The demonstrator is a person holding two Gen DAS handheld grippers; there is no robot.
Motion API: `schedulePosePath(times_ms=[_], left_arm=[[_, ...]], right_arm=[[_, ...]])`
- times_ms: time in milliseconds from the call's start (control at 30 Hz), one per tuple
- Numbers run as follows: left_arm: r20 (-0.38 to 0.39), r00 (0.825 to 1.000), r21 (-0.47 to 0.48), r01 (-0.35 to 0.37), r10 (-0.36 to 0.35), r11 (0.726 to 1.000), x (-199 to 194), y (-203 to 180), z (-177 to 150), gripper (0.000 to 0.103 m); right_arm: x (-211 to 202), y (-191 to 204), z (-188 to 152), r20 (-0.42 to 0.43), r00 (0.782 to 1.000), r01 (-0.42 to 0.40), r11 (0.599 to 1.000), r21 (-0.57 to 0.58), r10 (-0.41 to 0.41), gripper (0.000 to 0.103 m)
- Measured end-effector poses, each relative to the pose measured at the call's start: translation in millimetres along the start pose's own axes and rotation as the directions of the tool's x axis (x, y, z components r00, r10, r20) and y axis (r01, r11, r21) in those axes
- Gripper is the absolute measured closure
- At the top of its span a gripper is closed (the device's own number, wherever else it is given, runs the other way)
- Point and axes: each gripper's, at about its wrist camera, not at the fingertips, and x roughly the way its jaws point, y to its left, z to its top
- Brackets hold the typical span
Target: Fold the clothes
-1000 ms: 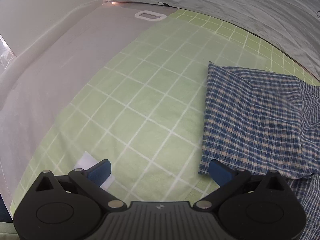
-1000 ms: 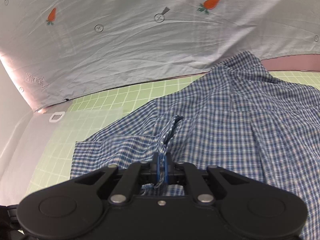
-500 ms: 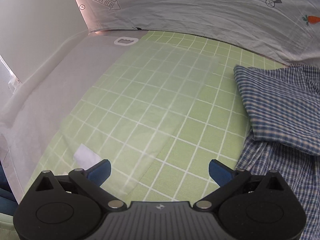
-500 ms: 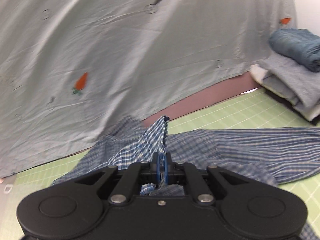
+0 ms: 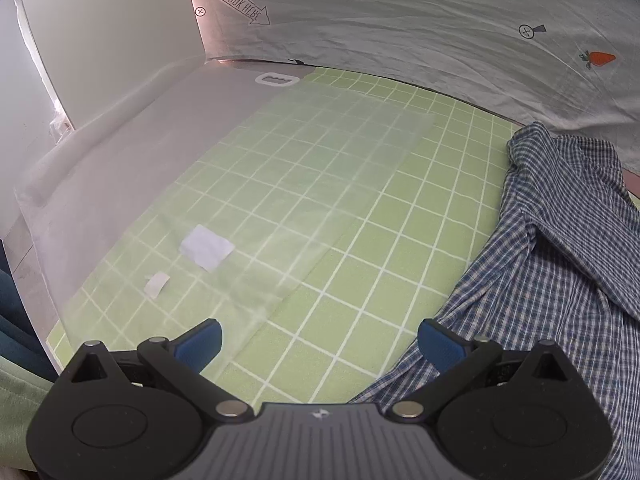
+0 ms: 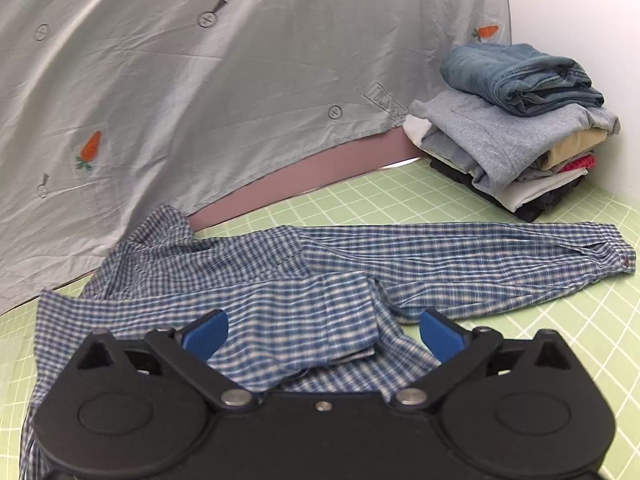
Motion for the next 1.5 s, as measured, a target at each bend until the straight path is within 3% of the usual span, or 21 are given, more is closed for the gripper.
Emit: schedulePosePath(times_ms=[200,367,500,733,833,933,1067,1200,1333,1500], left_arm=[[0.025,0.997,0.063,0.068,-0.069,0.996,-0.6,44.9,-3.9,0.0],[0.032,0.994,0.13,0.1,-0.105,0.987,0.1,73.8,-2.8,0.0],[0.005,0.992,0.141,0.125,-0.127,0.982,8.7,98.5,-6.5,0.0],[-0.035,0.991,0.12,0.132,-0.129,0.984,22.9,128.9,-13.3,0.0],[-0.041,0.992,0.111,0.123,-0.12,0.986,26.8,138.6,-15.8,0.0],[-0.056,0.991,0.122,0.128,-0.121,0.984,28.9,146.3,-21.4,0.0],[-0.061,0.991,0.138,0.124,-0.117,0.983,28.7,154.2,-25.9,0.0],[-0.064,0.992,0.139,0.114,-0.106,0.984,29.6,163.6,-28.4,0.0],[-0.074,0.993,0.129,0.104,-0.095,0.986,31.6,170.6,-30.0,0.0],[-0.073,0.993,0.131,0.107,-0.098,0.986,31.0,173.1,-30.9,0.0]], right_arm=[[-64.7,51.6,-48.4,0.064,0.998,0.002,1.0,-0.024,-0.001,0.0],[-93.3,112.0,-84.7,-0.001,1.0,-0.018,0.996,-0.082,0.018,0.0],[-103.3,173.5,-112.4,-0.035,0.996,0.074,0.979,-0.188,-0.082,0.0],[-126.7,246.5,-154.2,-0.11,0.993,-0.062,0.956,-0.285,0.031,0.003],[-133.2,270.1,-169.3,-0.145,0.989,-0.081,0.94,-0.331,0.034,0.004],[-133.9,281.0,-179.5,-0.176,0.983,-0.102,0.936,-0.337,0.044,0.013],[-133.9,293.6,-192.3,-0.221,0.974,-0.131,0.933,-0.336,0.057,0.033],[-144.7,303.8,-200.5,-0.212,0.973,-0.162,0.924,-0.346,0.091,0.049],[-146.5,312.2,-209.1,-0.254,0.96,-0.208,0.913,-0.352,0.121,0.054],[-142.3,311.5,-215.7,-0.315,0.94,-0.241,0.914,-0.326,0.135,0.069]])
